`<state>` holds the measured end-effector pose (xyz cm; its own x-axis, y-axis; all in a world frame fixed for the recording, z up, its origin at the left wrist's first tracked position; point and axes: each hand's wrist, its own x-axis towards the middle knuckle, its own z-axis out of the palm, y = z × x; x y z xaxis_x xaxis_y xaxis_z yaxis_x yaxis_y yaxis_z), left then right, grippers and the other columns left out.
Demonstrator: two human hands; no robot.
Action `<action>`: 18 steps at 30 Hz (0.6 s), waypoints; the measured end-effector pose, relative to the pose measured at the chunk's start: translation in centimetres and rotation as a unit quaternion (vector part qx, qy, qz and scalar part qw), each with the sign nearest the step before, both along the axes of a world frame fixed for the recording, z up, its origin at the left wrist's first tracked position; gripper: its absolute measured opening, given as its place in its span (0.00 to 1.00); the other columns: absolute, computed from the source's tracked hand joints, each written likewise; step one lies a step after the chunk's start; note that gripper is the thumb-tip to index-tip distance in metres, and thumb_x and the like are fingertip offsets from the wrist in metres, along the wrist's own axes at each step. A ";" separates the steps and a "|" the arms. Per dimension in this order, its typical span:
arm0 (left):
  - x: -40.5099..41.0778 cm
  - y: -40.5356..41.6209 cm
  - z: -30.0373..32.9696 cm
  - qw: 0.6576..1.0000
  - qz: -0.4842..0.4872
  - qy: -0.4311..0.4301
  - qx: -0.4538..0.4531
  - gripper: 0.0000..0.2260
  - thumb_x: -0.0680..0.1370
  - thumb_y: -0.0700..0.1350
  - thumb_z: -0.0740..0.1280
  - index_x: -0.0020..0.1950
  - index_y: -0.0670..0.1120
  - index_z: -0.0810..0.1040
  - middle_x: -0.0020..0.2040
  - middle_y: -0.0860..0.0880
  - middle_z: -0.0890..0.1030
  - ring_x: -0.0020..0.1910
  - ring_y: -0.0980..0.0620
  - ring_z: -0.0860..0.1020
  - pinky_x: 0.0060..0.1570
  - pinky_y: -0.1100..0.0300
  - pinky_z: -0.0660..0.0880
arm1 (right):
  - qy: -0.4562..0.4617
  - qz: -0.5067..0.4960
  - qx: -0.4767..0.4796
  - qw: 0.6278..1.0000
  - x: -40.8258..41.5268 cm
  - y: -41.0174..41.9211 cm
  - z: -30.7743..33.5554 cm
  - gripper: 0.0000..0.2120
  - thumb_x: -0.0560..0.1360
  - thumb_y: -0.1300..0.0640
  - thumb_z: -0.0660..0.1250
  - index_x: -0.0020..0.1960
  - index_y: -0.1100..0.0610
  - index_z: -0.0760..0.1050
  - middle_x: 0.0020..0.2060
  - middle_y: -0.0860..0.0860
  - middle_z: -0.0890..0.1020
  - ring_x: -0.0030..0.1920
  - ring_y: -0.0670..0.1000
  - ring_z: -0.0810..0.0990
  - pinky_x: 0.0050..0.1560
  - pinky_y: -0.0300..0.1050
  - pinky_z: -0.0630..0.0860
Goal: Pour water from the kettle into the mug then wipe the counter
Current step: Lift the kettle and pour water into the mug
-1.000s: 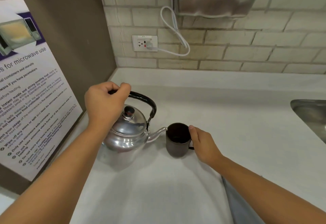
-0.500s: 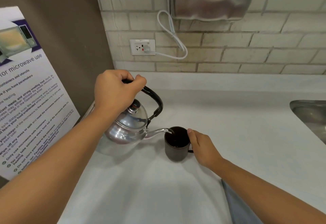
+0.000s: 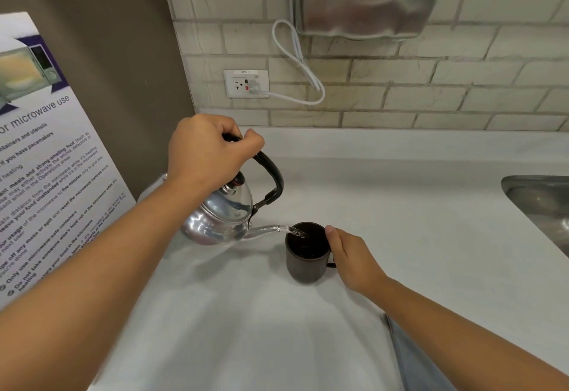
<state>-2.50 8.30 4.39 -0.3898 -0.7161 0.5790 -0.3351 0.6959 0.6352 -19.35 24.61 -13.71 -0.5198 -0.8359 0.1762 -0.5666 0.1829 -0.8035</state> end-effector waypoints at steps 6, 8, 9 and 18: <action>-0.3 0.0 0.8 0.999 0.014 -0.025 -0.032 0.12 0.68 0.50 0.68 0.25 0.48 0.76 0.19 0.51 0.72 0.21 0.54 0.68 0.26 0.65 0.65 | 0.000 0.001 0.009 1.000 0.0 0.1 0.2 0.23 0.82 0.47 0.47 0.30 0.51 0.63 0.25 0.45 0.69 0.26 0.42 0.70 0.31 0.32 0.66; -0.4 0.2 1.0 0.999 0.010 -0.033 -0.039 0.12 0.67 0.50 0.67 0.26 0.47 0.76 0.21 0.50 0.73 0.22 0.52 0.69 0.27 0.63 0.68 | 0.000 0.001 0.012 1.000 0.0 0.2 0.2 0.23 0.82 0.47 0.47 0.31 0.51 0.63 0.25 0.45 0.70 0.26 0.41 0.70 0.32 0.32 0.67; -0.4 0.3 1.0 0.998 0.006 -0.037 -0.042 0.12 0.67 0.51 0.67 0.26 0.48 0.76 0.21 0.49 0.73 0.22 0.53 0.69 0.27 0.62 0.68 | -0.001 0.001 0.012 1.000 0.0 0.2 0.2 0.23 0.82 0.47 0.47 0.30 0.51 0.63 0.25 0.45 0.70 0.26 0.41 0.70 0.31 0.31 0.67; -0.8 0.7 1.1 0.997 0.006 -0.051 -0.058 0.12 0.69 0.50 0.68 0.27 0.47 0.77 0.18 0.52 0.71 0.21 0.58 0.71 0.25 0.65 0.60 | 0.004 0.000 0.009 1.000 -0.1 0.1 0.1 0.23 0.82 0.47 0.47 0.30 0.51 0.63 0.25 0.45 0.70 0.27 0.41 0.70 0.31 0.31 0.66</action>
